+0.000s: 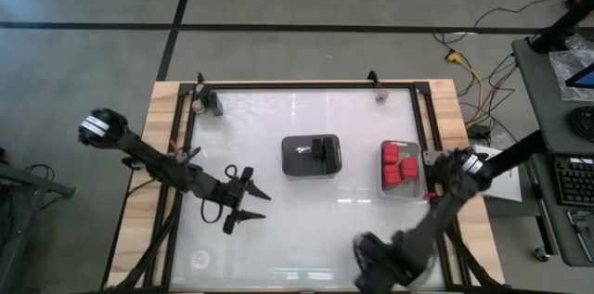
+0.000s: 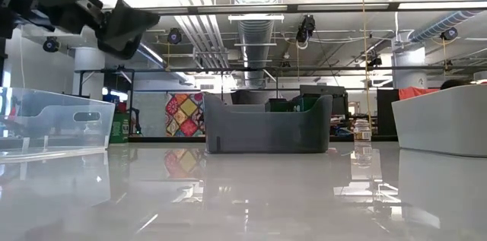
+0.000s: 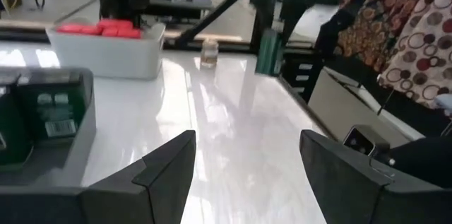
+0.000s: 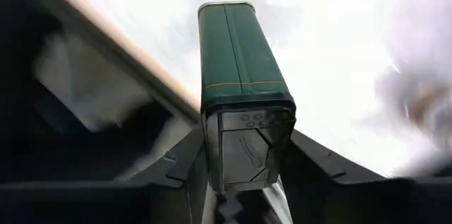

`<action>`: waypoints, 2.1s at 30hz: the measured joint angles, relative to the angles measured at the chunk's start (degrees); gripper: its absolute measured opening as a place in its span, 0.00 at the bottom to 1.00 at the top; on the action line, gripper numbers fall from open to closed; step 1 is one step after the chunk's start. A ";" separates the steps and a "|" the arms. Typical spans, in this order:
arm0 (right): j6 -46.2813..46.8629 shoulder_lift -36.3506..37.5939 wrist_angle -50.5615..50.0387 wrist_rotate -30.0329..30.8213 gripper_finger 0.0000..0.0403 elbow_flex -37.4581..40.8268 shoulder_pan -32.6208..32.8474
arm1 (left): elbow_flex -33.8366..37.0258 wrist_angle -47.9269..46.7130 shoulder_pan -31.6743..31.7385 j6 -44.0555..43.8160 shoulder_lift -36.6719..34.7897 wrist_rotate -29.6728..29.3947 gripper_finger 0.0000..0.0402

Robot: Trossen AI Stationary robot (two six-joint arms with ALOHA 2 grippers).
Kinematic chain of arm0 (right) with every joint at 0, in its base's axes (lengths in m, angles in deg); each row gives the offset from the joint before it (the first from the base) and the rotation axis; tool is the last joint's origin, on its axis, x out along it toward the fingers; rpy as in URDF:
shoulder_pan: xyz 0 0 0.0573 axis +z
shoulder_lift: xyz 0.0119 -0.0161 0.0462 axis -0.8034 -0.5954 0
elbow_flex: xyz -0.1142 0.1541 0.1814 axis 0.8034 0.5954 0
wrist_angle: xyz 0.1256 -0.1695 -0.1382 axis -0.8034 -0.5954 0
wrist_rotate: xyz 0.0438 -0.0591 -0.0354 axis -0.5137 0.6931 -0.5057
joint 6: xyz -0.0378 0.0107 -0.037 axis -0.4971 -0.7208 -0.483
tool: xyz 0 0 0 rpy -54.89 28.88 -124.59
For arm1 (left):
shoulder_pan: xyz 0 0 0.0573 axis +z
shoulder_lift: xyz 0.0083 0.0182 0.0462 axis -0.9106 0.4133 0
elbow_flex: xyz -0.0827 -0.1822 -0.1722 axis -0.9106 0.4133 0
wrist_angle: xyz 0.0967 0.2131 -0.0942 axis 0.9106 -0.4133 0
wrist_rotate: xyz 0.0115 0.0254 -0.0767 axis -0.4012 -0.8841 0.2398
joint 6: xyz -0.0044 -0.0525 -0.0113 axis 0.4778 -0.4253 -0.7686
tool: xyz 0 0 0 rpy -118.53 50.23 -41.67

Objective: Sort spices by type
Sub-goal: Put the green spice can into the gray bin

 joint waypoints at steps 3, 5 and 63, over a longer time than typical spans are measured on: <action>-2.67 0.02 -0.57 4.26 0.31 -4.22 -5.13 | 0.00 -1.21 -0.01 -2.41 1.38 -1.20 0.60; -4.18 0.02 -0.51 6.32 0.32 -6.64 -8.41 | 0.00 -2.79 -0.09 -4.99 2.73 -3.56 0.60; -22.79 -0.28 -3.90 1.61 0.34 -3.12 -45.19 | 0.11 -3.00 -0.31 -4.32 6.35 -8.83 0.60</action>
